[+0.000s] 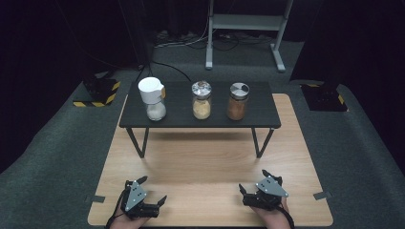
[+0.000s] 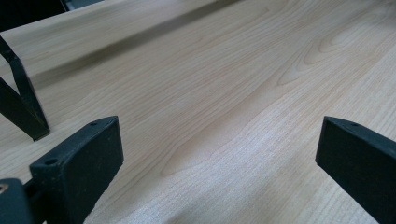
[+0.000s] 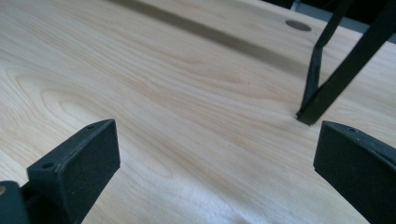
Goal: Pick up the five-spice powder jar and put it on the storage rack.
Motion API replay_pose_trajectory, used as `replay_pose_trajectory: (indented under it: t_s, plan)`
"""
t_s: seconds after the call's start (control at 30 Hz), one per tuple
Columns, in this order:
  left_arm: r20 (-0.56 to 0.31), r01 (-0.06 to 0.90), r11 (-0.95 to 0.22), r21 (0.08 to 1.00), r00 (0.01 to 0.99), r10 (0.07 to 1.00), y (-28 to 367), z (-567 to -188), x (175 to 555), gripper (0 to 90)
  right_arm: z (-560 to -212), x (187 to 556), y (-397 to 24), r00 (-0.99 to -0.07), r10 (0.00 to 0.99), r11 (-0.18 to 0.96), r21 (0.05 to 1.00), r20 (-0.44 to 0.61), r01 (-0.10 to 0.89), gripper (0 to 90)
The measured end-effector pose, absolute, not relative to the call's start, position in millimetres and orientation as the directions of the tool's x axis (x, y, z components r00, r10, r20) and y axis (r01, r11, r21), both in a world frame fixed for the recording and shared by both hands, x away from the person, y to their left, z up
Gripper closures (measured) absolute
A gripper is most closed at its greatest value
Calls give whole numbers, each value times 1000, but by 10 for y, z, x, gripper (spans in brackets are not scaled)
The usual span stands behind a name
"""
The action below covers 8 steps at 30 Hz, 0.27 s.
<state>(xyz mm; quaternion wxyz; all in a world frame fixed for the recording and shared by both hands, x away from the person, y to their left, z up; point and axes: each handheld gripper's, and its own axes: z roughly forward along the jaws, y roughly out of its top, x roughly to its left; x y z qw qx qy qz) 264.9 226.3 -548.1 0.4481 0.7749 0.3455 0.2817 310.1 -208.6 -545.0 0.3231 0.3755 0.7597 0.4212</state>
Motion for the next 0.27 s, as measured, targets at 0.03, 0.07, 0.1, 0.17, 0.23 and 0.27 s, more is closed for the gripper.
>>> replay_pose_trajectory:
  t_s: [0.03,0.07,0.1,0.17,0.23,0.27]
  plan:
    - [127,283,-359,889,602,788,2262,-5481,2649,11,-5450,3094,-2090,-507,842,366,884,-181,292,0]
    - [127,283,-359,889,602,788,2262,-5481,2650,11,-5451,3092,-2092,-508,841,371,881,-186,292,0]
    - [127,284,-359,889,602,789,2263,-5481,2651,11,-5451,3087,-2094,-507,841,375,879,-189,293,0]
    - [126,284,-358,889,601,789,2264,-5481,2651,11,-5452,3082,-2100,-506,840,379,878,-194,293,0]
    - [126,285,-359,889,601,789,2264,-5481,2652,11,-5453,3079,-2109,-504,841,379,878,-196,292,0]
    - [125,285,-358,889,601,789,2264,-5481,2652,11,-5453,3077,-2112,-502,843,377,879,-195,293,0]
